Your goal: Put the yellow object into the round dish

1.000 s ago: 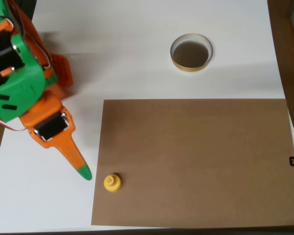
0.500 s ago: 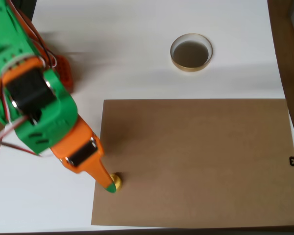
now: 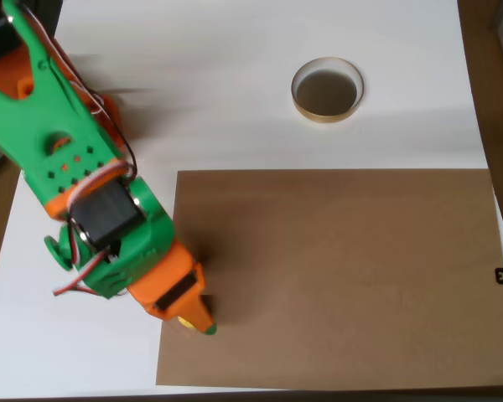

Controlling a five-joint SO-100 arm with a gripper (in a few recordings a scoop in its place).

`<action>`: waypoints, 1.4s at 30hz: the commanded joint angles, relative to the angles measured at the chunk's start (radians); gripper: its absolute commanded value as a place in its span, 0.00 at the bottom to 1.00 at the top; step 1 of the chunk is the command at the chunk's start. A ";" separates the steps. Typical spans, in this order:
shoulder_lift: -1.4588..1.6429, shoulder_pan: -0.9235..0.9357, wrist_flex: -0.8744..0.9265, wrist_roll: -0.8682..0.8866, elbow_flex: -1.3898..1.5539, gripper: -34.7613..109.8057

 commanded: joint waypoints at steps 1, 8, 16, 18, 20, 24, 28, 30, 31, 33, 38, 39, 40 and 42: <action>-0.005 0.002 0.002 -0.012 -0.077 0.44; -0.071 0.002 -0.029 -0.015 -0.092 0.43; -0.100 0.003 -0.043 -0.015 -0.110 0.40; -0.104 0.005 -0.044 -0.015 -0.114 0.39; -0.109 0.006 -0.049 -0.015 -0.115 0.39; -0.120 0.012 -0.063 -0.017 -0.114 0.38; -0.133 0.017 -0.072 -0.017 -0.112 0.38; -0.137 0.017 -0.075 -0.017 -0.109 0.38; -0.137 0.017 -0.078 -0.018 -0.106 0.37; -0.140 0.020 -0.083 -0.018 -0.104 0.36; -0.141 0.023 -0.089 -0.018 -0.103 0.30; -0.141 0.023 -0.089 -0.018 -0.103 0.28; -0.143 0.023 -0.089 -0.018 -0.103 0.27; -0.143 0.023 -0.089 -0.018 -0.103 0.24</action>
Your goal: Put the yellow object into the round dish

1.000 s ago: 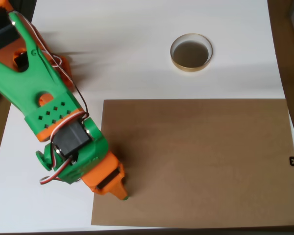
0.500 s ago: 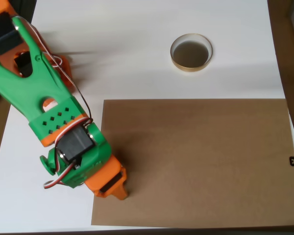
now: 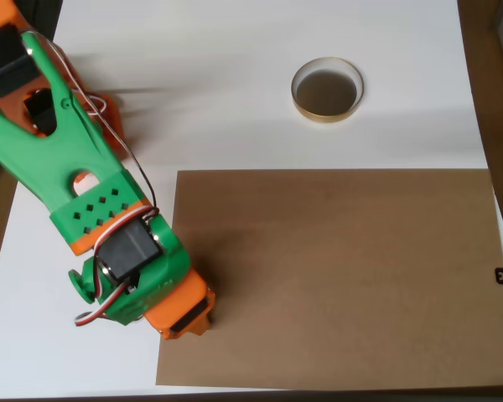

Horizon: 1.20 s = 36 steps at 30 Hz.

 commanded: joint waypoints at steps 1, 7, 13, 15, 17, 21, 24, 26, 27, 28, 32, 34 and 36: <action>0.029 0.012 0.000 -0.008 -0.035 0.24; 0.091 0.006 0.032 -0.023 -0.032 0.24; 0.232 -0.040 0.103 -0.040 -0.026 0.24; 0.278 -0.066 0.127 -0.041 -0.025 0.24; 0.316 -0.097 0.149 -0.044 -0.025 0.24; 0.373 -0.166 0.175 -0.049 -0.017 0.24; 0.407 -0.222 0.184 -0.054 -0.003 0.24; 0.431 -0.265 0.187 -0.058 0.009 0.24; 0.443 -0.288 0.189 -0.060 0.015 0.24; 0.453 -0.311 0.192 -0.060 0.018 0.24; 0.460 -0.410 0.213 -0.063 0.017 0.24; 0.459 -0.466 0.222 -0.063 0.017 0.24; 0.457 -0.526 0.233 -0.063 0.017 0.24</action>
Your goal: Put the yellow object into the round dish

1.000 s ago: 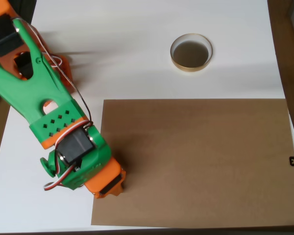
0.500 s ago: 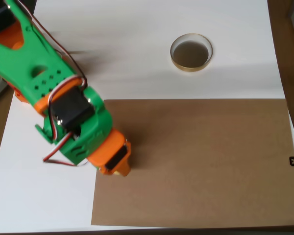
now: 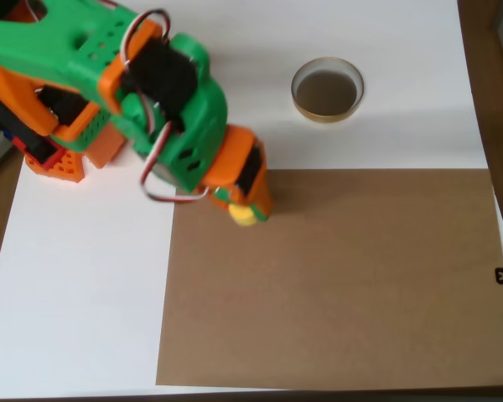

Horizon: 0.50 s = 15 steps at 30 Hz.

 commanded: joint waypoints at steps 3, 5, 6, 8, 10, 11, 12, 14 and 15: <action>0.069 -0.176 0.037 -0.011 -0.003 0.24; 0.060 -0.236 0.043 -0.009 -0.003 0.24; 0.052 -0.262 0.044 -0.006 -0.003 0.24; 0.034 -0.311 0.046 0.002 -0.006 0.24; 0.017 -0.359 0.052 0.009 -0.014 0.24; 0.009 -0.382 0.055 0.012 -0.020 0.24; 0.003 -0.405 0.060 0.017 -0.028 0.24; -0.015 -0.451 0.072 0.021 -0.046 0.24; -0.026 -0.474 0.078 0.023 -0.057 0.24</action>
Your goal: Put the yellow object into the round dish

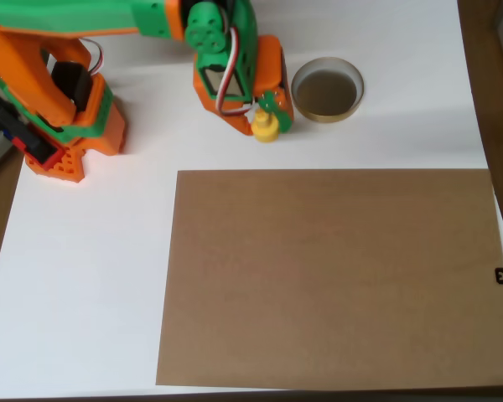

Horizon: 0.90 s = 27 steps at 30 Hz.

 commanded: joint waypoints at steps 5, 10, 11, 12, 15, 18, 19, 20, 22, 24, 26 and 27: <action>-0.069 -0.167 0.049 -0.014 -0.107 0.24; -0.166 -0.227 0.084 -0.032 -0.190 0.24; -0.178 -0.238 0.087 -0.032 -0.204 0.24; -0.195 -0.250 0.095 -0.032 -0.225 0.24; -0.256 -0.278 0.114 -0.032 -0.293 0.24; -0.322 -0.301 0.132 -0.032 -0.364 0.24; -0.341 -0.310 0.135 -0.032 -0.383 0.24; -0.359 -0.314 0.137 -0.034 -0.402 0.24; -0.399 -0.324 0.141 -0.035 -0.440 0.24; -0.442 -0.325 0.146 -0.041 -0.482 0.24; -0.482 -0.327 0.150 -0.043 -0.523 0.24; -0.499 -0.327 0.150 -0.044 -0.540 0.24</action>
